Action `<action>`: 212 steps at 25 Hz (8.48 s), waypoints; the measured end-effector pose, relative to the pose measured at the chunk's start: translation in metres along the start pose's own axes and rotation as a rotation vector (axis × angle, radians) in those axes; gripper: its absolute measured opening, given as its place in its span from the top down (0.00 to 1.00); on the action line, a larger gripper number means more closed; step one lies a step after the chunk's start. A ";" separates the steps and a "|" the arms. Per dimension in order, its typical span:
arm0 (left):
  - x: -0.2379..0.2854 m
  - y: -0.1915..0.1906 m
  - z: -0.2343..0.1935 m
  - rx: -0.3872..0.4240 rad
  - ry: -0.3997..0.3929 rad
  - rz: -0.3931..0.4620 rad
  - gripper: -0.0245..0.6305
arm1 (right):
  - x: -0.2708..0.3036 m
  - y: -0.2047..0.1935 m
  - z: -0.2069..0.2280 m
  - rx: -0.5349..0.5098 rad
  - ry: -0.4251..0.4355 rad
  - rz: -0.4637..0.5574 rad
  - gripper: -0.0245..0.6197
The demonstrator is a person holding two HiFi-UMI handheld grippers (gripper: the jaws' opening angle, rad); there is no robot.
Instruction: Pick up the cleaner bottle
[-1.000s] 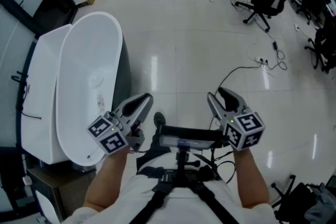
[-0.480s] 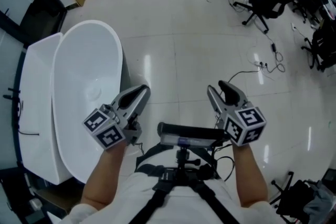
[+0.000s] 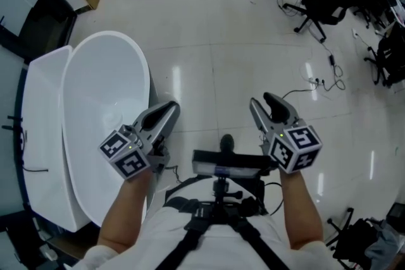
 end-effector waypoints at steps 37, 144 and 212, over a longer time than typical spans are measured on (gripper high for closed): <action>0.279 0.102 -0.162 0.061 0.119 0.023 0.88 | 0.254 0.140 0.228 0.032 0.145 -0.003 0.69; 0.509 0.554 -0.891 0.050 0.357 0.172 0.88 | 1.155 0.500 0.247 -0.052 0.352 -0.053 0.69; 0.693 0.785 -1.281 -0.020 0.058 -0.012 0.88 | 1.516 0.666 0.255 0.043 0.087 0.009 0.69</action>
Point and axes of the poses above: the fingertips, and each gripper's own axes: x forward along the fingers, z to its right, y out of its top, the point moved 8 cm from there along -x, backward along the fingers, and after that the axes turned 5 degrees about z, right-handed, at the moved point
